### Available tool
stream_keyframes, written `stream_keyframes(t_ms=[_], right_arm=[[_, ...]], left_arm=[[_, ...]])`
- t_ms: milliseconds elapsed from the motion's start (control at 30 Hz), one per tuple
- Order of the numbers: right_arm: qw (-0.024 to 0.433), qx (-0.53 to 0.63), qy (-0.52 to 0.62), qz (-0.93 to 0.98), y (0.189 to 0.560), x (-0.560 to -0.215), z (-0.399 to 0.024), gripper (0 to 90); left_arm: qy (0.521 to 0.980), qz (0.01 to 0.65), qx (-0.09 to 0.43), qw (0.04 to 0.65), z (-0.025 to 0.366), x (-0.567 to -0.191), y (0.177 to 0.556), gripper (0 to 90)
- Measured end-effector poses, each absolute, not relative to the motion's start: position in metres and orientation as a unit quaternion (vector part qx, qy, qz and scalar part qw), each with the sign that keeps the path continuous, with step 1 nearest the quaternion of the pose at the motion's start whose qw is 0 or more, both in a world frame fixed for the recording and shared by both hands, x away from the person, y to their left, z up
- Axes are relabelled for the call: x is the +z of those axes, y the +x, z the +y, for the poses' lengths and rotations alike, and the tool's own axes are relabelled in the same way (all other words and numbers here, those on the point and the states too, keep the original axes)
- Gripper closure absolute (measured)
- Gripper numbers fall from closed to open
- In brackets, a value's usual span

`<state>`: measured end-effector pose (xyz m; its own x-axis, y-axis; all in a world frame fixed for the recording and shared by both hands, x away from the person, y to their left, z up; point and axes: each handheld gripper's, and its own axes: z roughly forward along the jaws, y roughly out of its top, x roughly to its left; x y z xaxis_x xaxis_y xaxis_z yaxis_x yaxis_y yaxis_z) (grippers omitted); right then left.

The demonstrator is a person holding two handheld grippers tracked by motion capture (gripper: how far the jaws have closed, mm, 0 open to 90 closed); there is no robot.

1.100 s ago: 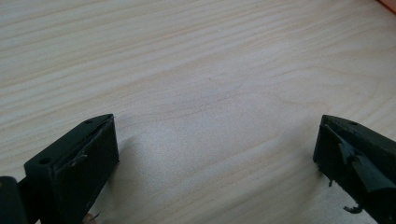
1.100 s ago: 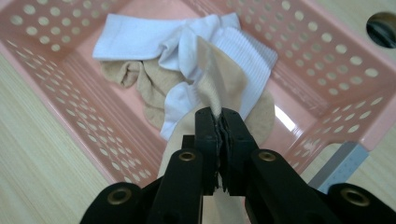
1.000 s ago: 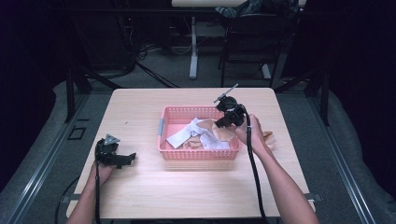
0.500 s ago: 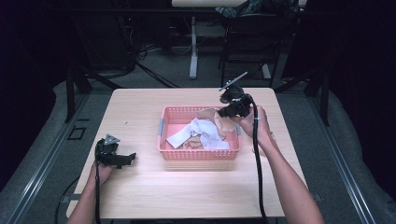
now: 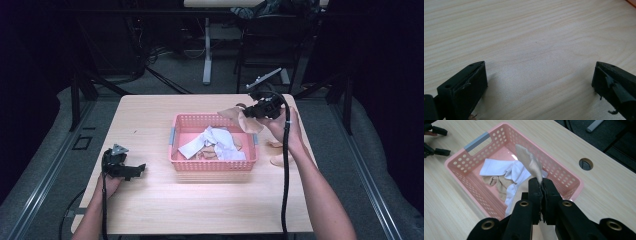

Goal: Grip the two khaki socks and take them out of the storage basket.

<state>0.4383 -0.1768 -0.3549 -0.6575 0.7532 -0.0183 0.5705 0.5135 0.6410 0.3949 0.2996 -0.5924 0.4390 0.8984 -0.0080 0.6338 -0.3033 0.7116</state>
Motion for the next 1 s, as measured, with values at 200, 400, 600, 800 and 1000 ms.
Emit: stream_keyframes(t_ms=[200,400,600,800,1000], right_arm=[[0.157,0.311,0.394,0.85,0.435,-0.347,-0.191,86.5],[0.164,0.309,0.406,0.844,0.432,-0.344,-0.209,86.5],[0.17,0.307,0.422,0.836,0.429,-0.343,-0.229,86.5],[0.172,0.305,0.44,0.827,0.426,-0.344,-0.249,86.5],[0.174,0.299,0.456,0.82,0.423,-0.353,-0.268,86.5]], left_arm=[[0.782,0.49,0.201,0.329,0.3,-0.592,0.395,0.0],[0.782,0.49,0.201,0.329,0.299,-0.592,0.395,0.0],[0.782,0.49,0.201,0.329,0.3,-0.592,0.395,0.0],[0.782,0.49,0.201,0.329,0.3,-0.592,0.395,0.0],[0.782,0.49,0.201,0.329,0.299,-0.592,0.395,0.0]])
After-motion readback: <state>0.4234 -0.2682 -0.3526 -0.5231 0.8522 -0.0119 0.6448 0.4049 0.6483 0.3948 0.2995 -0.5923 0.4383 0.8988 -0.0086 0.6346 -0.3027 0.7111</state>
